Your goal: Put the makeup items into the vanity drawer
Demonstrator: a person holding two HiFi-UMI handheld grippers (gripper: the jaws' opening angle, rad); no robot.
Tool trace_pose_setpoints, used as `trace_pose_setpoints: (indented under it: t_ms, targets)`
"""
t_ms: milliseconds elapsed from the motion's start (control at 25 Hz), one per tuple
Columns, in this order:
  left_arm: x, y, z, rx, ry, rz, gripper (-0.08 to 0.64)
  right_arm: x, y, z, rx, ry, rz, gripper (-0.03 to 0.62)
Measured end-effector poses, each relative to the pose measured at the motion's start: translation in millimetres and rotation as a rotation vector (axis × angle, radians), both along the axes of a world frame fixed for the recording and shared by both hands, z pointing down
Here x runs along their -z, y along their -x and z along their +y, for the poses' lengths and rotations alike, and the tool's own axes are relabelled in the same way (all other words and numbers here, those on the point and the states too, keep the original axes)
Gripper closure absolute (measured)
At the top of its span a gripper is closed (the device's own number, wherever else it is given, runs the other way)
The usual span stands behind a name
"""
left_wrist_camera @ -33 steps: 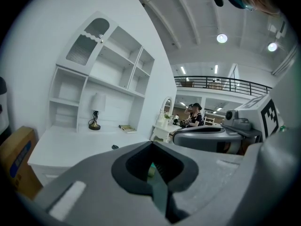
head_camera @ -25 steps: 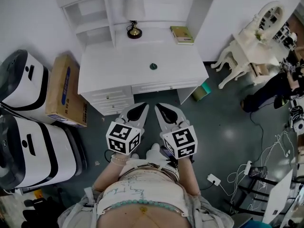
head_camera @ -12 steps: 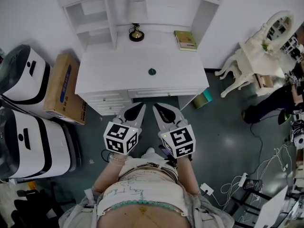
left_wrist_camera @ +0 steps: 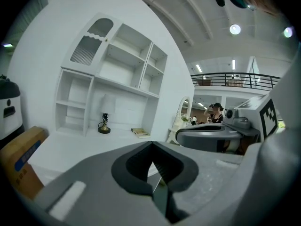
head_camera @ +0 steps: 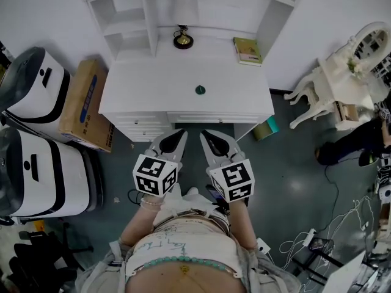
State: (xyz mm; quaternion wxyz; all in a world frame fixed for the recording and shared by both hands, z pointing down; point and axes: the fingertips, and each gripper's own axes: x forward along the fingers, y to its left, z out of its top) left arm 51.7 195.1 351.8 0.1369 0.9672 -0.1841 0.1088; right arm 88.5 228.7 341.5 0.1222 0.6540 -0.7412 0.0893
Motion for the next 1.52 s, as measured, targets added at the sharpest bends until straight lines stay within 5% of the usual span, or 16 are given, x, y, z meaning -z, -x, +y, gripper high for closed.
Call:
trace_pose_setpoints:
  t_ms: [960,1520]
  targets:
    - [2.5,-61.8,-123.1,-0.114,-0.009,0.021,0.559,1.6,-52.6,-122.6,-0.101,0.005,0.023,0.566]
    - [-11.1,-61.7,-186.2,-0.161,0.011,-0.002,0.558,-9.7,-61.2,-175.1,-0.181,0.019,0.013,0.566]
